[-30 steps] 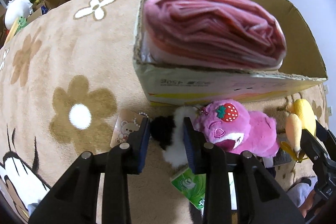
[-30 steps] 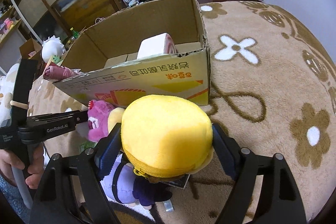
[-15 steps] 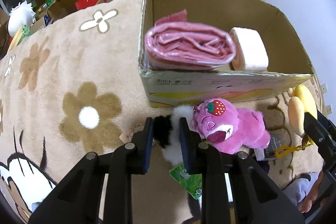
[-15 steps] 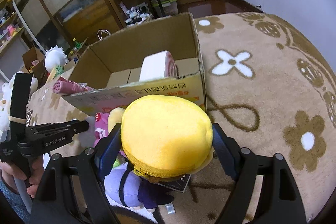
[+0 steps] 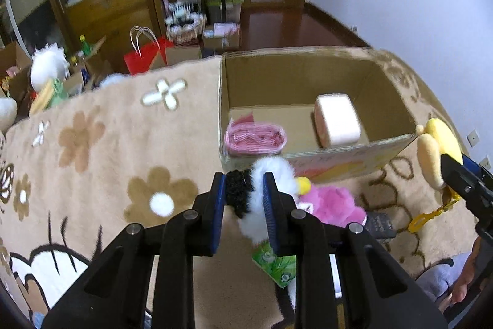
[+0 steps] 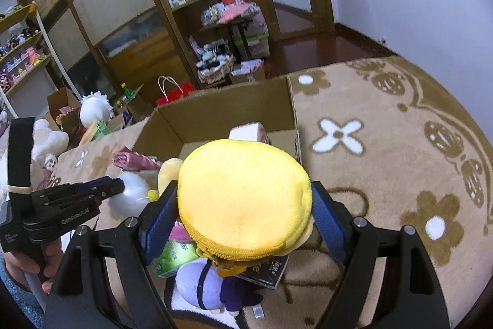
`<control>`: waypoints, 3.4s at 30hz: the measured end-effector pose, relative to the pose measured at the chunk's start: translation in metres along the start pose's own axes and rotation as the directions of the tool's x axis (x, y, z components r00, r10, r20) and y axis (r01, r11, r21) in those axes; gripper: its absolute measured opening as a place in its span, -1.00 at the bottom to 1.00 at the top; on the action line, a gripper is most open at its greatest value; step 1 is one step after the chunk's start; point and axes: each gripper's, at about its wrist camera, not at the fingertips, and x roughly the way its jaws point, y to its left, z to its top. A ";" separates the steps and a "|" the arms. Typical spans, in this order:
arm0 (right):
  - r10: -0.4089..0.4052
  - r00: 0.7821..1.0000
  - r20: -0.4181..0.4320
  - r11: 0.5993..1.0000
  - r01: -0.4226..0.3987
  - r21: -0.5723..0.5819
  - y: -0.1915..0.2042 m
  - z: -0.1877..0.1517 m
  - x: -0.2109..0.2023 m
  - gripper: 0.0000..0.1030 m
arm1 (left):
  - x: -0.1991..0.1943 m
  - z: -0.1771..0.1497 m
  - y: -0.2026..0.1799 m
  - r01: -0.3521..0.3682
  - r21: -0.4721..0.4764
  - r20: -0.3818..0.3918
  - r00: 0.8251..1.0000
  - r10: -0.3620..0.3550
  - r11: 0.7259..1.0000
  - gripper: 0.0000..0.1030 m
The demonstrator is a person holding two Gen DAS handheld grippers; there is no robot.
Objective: Organize soft objects
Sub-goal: 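Lift the pom-pom plush with left tool while right tool carries the yellow plush over the box, then open left tool releasing the pom-pom into the box while right tool releases the yellow plush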
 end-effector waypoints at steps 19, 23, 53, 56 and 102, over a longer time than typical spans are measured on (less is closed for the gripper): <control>0.026 0.990 0.135 1.000 -0.024 -0.019 0.003 0.031 -0.023 0.67 | -0.057 0.033 -0.001 0.014 0.012 0.292 0.956 -0.017 1.000 -0.56; 0.020 0.985 0.170 1.000 -0.016 -0.026 0.002 0.043 -0.022 0.67 | -0.054 0.045 -0.009 0.003 0.026 0.325 0.946 -0.011 1.000 -0.56; -0.003 0.988 0.157 0.993 0.022 -0.120 0.009 0.066 0.037 0.67 | 0.019 0.063 -0.036 -0.076 0.086 0.271 0.961 0.050 0.993 -0.53; -0.007 0.989 0.146 0.992 0.025 -0.120 0.008 0.065 0.042 0.68 | 0.025 0.063 -0.035 -0.070 0.080 0.247 0.968 0.048 0.994 -0.52; 0.021 0.998 0.056 0.997 -0.016 -0.081 0.004 0.057 0.064 1.00 | 0.044 0.059 -0.012 -0.084 0.028 0.117 0.990 0.080 0.996 0.32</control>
